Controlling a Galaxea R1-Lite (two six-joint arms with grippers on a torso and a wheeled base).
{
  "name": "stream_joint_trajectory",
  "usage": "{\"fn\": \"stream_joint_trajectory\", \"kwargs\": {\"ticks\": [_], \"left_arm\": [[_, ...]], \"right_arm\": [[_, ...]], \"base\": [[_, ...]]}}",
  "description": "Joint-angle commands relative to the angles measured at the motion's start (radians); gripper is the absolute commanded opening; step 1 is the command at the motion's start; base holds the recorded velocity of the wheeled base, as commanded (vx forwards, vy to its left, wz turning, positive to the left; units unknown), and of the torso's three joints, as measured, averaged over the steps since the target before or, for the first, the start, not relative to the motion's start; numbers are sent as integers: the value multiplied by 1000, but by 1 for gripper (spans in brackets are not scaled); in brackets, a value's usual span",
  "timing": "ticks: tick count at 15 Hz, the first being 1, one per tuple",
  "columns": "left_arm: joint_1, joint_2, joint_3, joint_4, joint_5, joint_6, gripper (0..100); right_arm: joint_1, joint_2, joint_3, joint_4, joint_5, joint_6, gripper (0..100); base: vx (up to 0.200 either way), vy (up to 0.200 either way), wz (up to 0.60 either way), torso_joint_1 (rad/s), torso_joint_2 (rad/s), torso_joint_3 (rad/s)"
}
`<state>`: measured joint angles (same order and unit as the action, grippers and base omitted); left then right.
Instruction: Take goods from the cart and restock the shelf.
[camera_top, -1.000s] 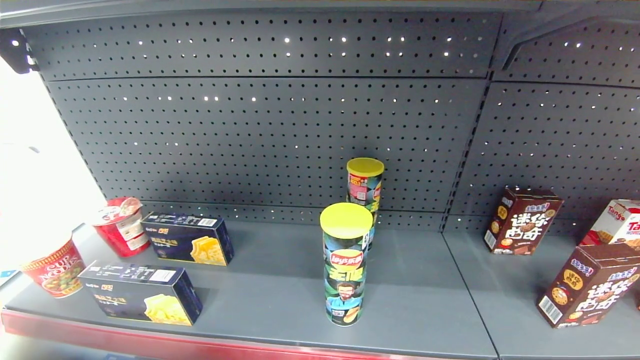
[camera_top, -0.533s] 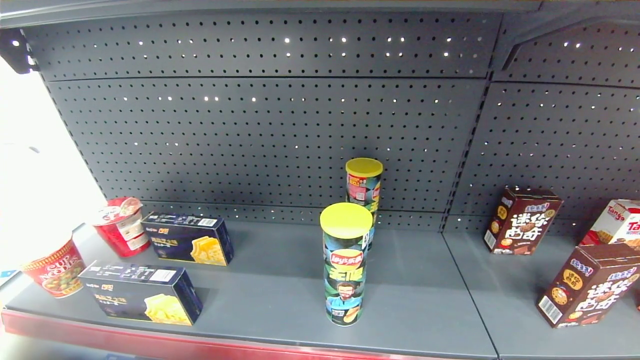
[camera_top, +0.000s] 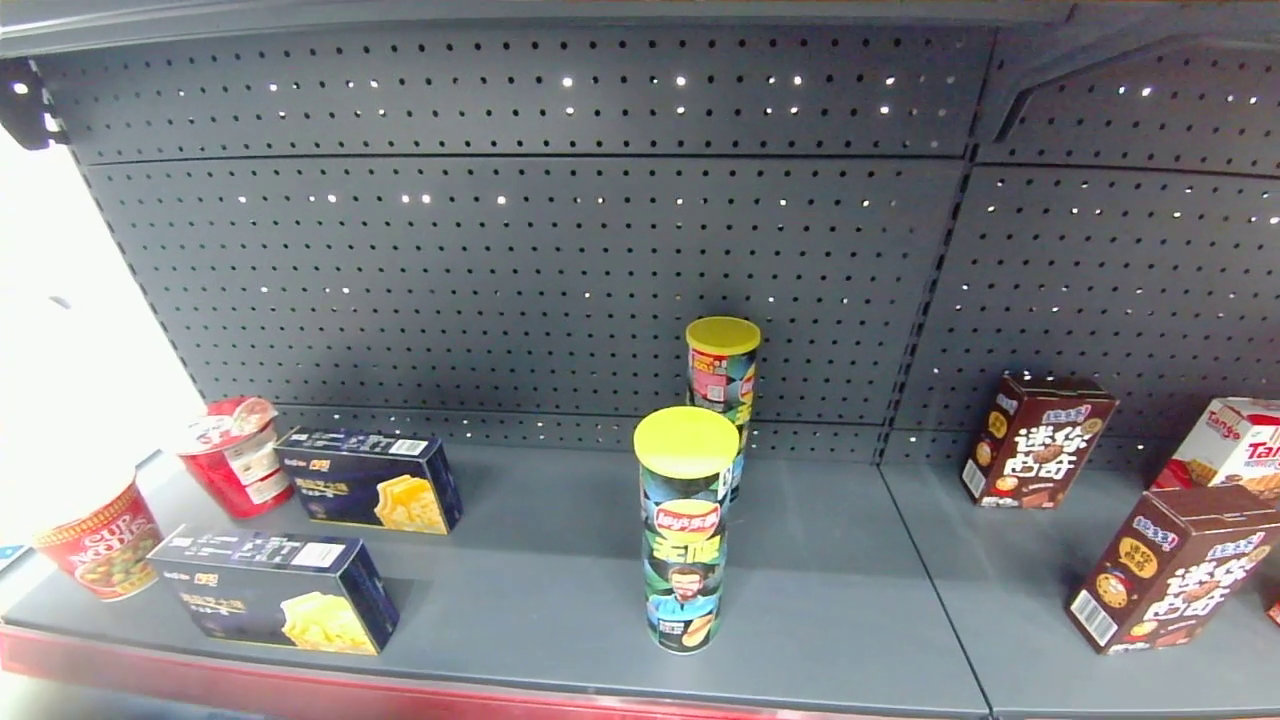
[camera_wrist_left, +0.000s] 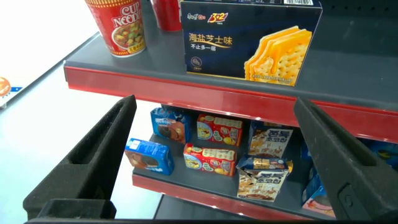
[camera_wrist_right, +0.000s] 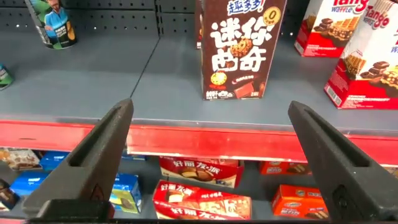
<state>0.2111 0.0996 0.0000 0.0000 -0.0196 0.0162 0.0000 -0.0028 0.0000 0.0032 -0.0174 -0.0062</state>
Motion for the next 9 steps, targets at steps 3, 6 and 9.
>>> {"fn": "stream_joint_trajectory", "kwargs": {"ticks": [3, 6, 9], "left_arm": [[1, 2, 0, 0, -3, 7, 100], [1, 2, 0, 0, -7, 10, 100], [1, 2, 0, 0, -11, 24, 100]], "right_arm": [[0, 3, 0, 0, 1, 2, 100], [0, 3, 0, 0, 1, 2, 100], [0, 3, 0, 0, 1, 2, 100]], "base": [[0, 0, 0, 0, 0, 0], [0, 0, 0, 0, 0, 0], [0, 0, 0, 0, 0, 0]]}}
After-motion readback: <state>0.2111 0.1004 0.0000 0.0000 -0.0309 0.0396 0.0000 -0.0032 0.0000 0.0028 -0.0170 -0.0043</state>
